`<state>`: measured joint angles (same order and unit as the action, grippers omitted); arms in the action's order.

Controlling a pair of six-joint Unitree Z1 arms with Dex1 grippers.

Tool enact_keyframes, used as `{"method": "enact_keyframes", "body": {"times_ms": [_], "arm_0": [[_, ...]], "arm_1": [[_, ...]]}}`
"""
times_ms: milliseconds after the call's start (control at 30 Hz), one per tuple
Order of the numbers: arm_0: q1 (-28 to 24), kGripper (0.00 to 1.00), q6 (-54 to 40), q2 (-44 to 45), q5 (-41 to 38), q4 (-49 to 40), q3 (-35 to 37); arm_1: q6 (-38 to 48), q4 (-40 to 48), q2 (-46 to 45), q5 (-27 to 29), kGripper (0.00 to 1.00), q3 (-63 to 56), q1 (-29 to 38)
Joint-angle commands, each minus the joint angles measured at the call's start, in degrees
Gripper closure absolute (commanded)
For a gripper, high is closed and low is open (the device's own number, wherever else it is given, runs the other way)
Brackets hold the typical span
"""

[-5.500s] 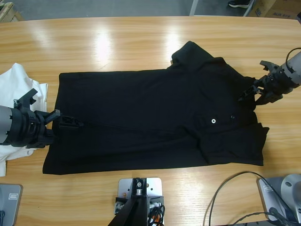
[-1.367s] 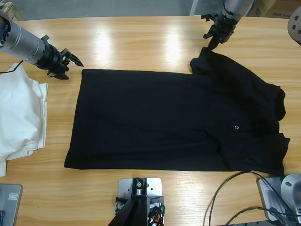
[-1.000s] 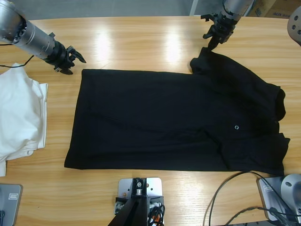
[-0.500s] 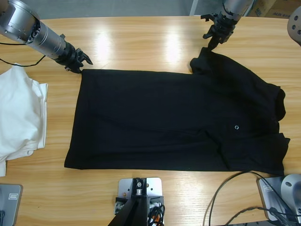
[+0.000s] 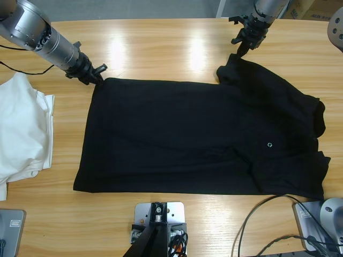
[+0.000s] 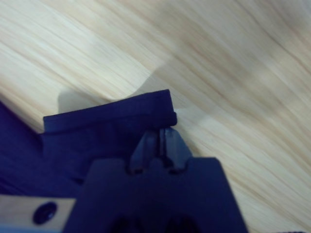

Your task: Fold clothes

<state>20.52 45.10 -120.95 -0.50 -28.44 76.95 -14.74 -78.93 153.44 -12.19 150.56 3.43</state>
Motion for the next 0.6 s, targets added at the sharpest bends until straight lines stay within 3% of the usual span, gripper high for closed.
{"method": "enact_keyframes", "body": {"times_ms": [33,300,600], "arm_0": [[1.2,1.000,-2.7,-4.0,1.2,-2.8,-0.9],[1.2,1.000,-2.8,-0.3,1.4,-3.6,-0.9],[1.8,1.000,-4.9,6.3,1.3,-6.3,-3.5]], "arm_1": [[-0.3,-1.5,1.2,-0.9,1.000,-0.6,-0.2],[0.1,-1.9,-4.3,-3.9,1.000,-3.4,-0.2],[0.6,-2.0,-16.6,-4.0,1.000,-16.4,0.6]]}}
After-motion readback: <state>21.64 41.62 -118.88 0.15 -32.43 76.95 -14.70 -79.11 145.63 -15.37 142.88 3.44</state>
